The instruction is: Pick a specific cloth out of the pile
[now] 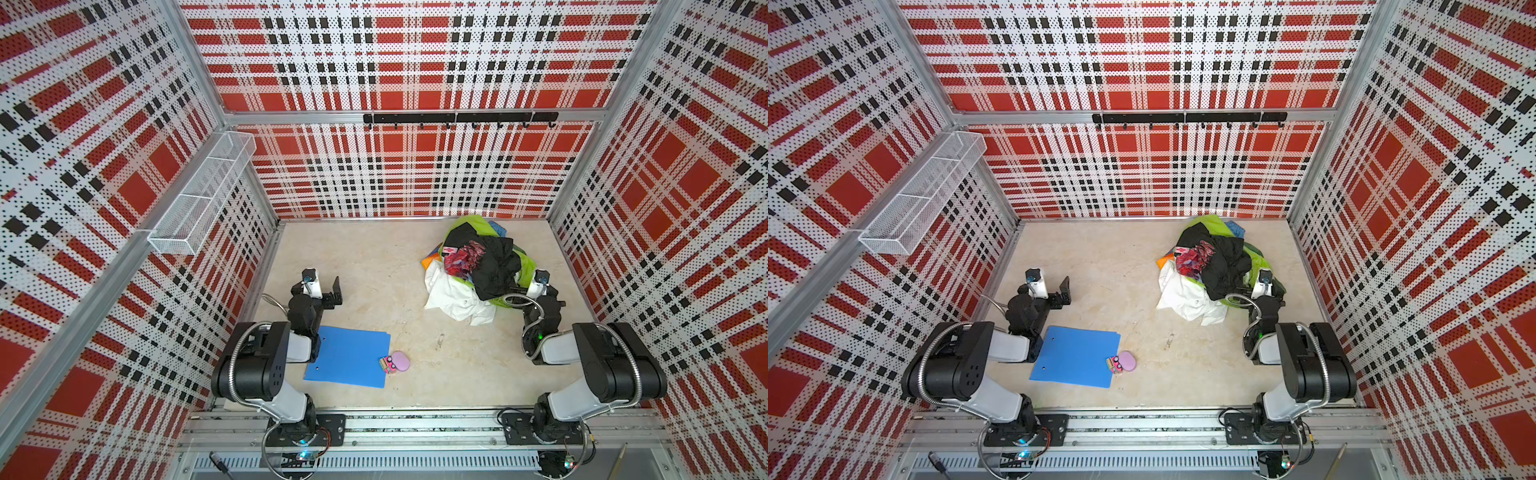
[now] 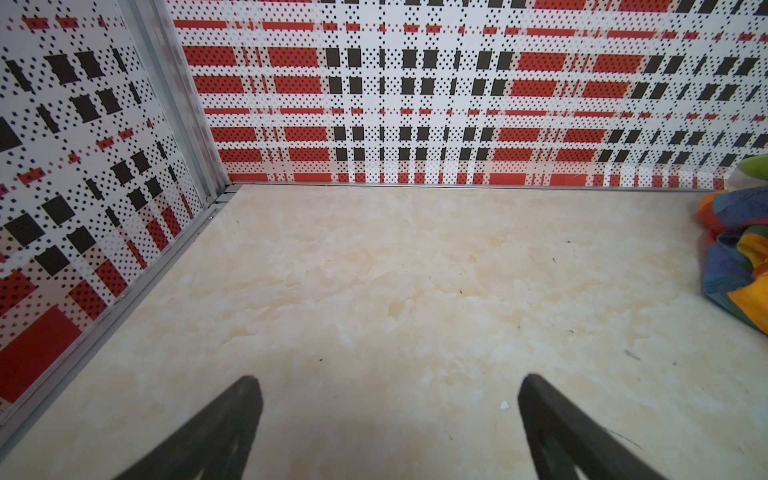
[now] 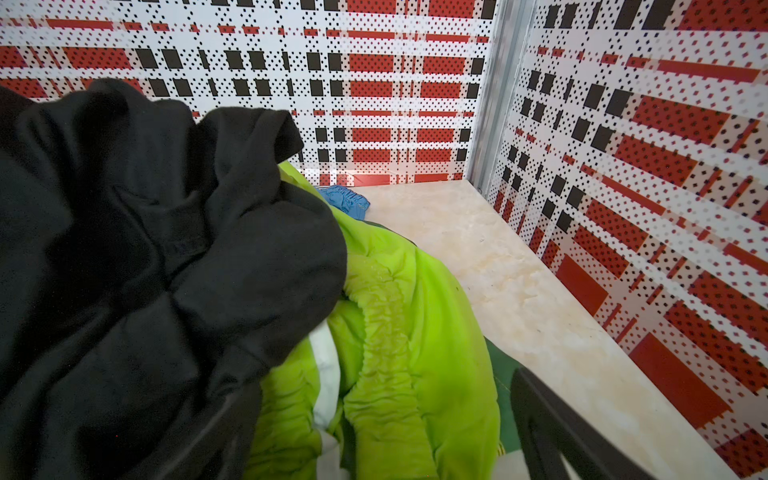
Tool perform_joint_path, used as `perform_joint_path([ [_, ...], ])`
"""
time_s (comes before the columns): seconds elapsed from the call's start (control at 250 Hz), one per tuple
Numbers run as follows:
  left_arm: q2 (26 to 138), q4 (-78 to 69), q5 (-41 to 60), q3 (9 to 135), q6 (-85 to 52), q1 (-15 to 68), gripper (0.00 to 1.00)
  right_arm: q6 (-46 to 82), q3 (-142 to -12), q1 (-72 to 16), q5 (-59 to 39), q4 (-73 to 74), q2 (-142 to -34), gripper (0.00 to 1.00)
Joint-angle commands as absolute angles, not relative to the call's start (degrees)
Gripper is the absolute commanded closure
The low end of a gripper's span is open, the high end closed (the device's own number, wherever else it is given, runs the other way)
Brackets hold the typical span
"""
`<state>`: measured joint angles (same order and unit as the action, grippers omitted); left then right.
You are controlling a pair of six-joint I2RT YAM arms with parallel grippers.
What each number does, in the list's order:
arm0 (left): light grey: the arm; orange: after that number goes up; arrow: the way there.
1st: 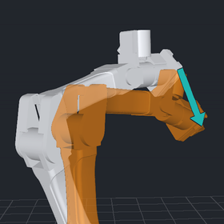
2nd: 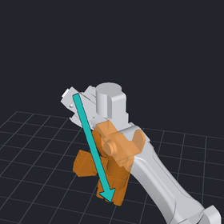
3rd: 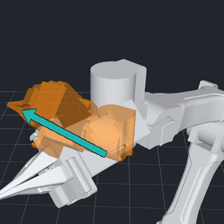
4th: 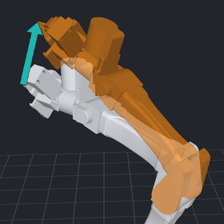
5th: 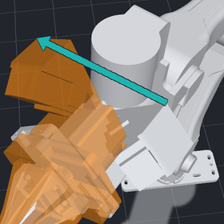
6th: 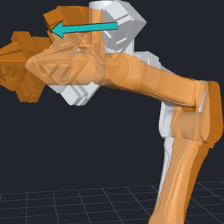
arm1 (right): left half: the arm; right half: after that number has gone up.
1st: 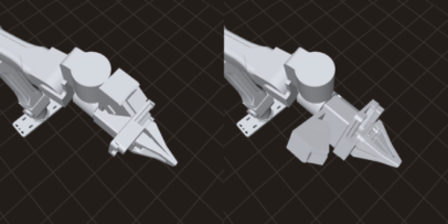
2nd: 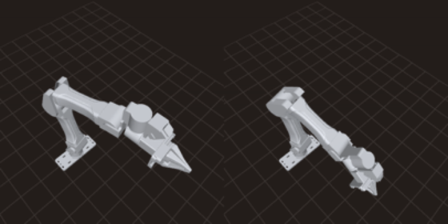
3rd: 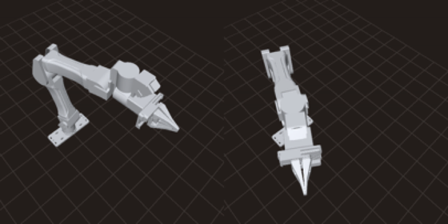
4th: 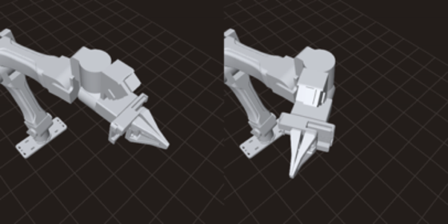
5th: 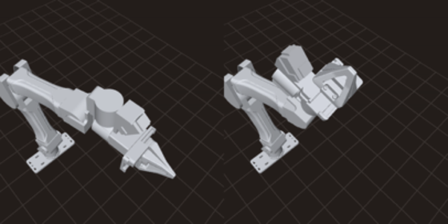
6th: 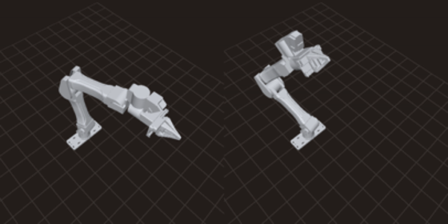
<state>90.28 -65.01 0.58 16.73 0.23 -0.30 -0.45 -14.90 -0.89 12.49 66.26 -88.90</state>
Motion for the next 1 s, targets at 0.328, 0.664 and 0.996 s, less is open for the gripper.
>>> perform_joint_path([
  [0.328, 90.1, -66.4, 0.0, 17.1, 0.5, 0.0, 0.01, -0.4, -15.1, -1.0, 12.7, 69.7, -89.2, 0.00],
  [0.664, 90.1, -66.3, 3.3, 17.2, -1.1, -2.2, 0.01, -0.4, -15.1, -1.0, 12.6, 69.7, -89.2, 0.00],
  [0.996, 90.0, -67.6, 4.1, 16.5, -1.0, -2.2, 0.01, -0.4, -12.9, -1.0, 12.3, 73.9, -89.0, 0.00],
])
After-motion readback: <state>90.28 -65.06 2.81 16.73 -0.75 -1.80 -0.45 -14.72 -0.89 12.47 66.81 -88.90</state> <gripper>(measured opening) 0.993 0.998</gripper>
